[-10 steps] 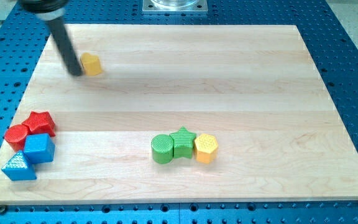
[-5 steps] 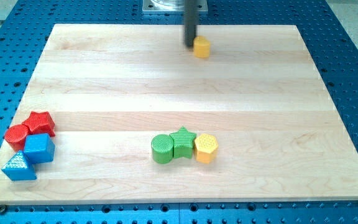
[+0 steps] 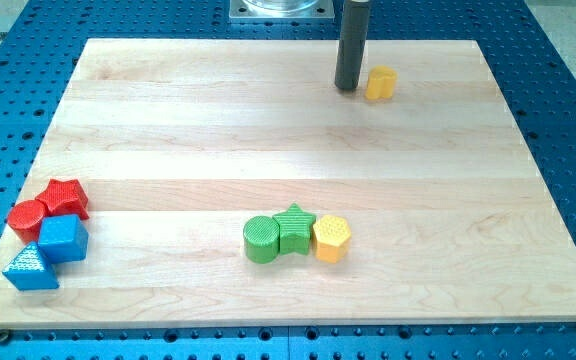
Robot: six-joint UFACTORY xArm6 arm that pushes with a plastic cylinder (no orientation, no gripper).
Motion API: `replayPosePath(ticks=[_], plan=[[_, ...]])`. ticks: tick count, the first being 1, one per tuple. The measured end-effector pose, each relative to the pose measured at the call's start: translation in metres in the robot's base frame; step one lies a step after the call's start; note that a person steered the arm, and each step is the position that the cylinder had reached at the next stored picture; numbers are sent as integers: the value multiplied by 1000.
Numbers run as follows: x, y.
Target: Push the yellow heart towards the top right corner of the board
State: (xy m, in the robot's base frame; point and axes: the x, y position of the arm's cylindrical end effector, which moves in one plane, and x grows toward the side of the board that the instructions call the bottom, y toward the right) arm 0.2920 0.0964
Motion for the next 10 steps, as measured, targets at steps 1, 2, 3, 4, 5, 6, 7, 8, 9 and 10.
replayPosePath(ticks=[1,2,3,4,5,6,7,8,9,10], plan=[[1,39],[35,11],[45,55],[-8,64],[-16,69],[-37,96],[-54,121],[-17,104],[-5,126],[-42,131]])
